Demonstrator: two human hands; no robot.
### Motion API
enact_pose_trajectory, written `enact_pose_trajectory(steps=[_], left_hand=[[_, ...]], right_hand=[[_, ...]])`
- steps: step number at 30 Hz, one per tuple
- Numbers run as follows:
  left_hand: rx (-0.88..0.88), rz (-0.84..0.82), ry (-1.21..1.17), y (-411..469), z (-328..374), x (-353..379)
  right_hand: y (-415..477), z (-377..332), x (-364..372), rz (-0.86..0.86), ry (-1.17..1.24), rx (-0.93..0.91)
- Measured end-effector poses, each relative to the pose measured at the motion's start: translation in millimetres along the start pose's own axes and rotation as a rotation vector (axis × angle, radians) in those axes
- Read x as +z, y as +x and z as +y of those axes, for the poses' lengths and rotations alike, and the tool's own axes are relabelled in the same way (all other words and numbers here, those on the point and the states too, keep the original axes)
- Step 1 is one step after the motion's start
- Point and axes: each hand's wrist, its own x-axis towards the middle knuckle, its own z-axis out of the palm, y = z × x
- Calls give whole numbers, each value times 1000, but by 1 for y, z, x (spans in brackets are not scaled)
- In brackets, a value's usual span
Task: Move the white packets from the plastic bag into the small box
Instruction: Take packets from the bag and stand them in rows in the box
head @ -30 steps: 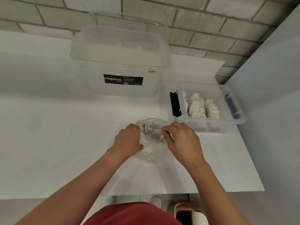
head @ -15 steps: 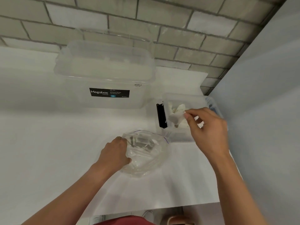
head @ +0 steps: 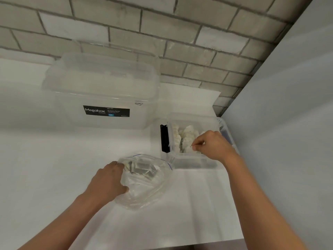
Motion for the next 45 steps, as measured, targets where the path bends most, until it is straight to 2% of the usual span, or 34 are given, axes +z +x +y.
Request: enact_pose_trajectory(steps=[5, 9, 11, 13, 16, 19, 20, 23, 26, 30, 33, 37, 41, 43, 45], left_hand=[[-17, 9, -20, -2, 2, -2], [-26, 20, -45, -4, 4, -4], [-22, 24, -61, -5, 4, -5], [-15, 32, -79, -7, 4, -6], [14, 49, -145, -14, 4, -7], [26, 102, -312, -26, -3, -12], [31, 129, -363, -30, -7, -15], [58, 201, -457, -44, -19, -22], [123, 187, -490, -53, -30, -29], [226, 62, -470, -52, -43, -34], [279, 16, -489, -49, -48, -35], [296, 27, -488, -37, -50, -32], [351, -76, -374, -19, -52, -32], [355, -80, -326, -10, -51, -31], [371, -50, -295, 0, -49, -28]], right_hand=[[21, 3, 3, -88, -25, -8], [19, 1, 2, -80, -2, -5], [10, -3, -3, 10, 27, 5], [-9, -12, -6, 186, 74, -3], [-58, -43, 3, 440, 309, -53], [-109, -80, 41, 349, 514, -100], [-121, -88, 58, 329, 483, -113], [-137, -101, 102, 426, 269, -144], [-134, -111, 126, 406, 264, -160], [-122, -126, 138, 186, 285, -87], [-116, -131, 145, 36, 409, 12], [-111, -125, 148, 132, 636, 67], [-106, -123, 144, 267, 873, 139], [-102, -124, 146, 309, 875, 154], [-98, -126, 150, 342, 727, 134]])
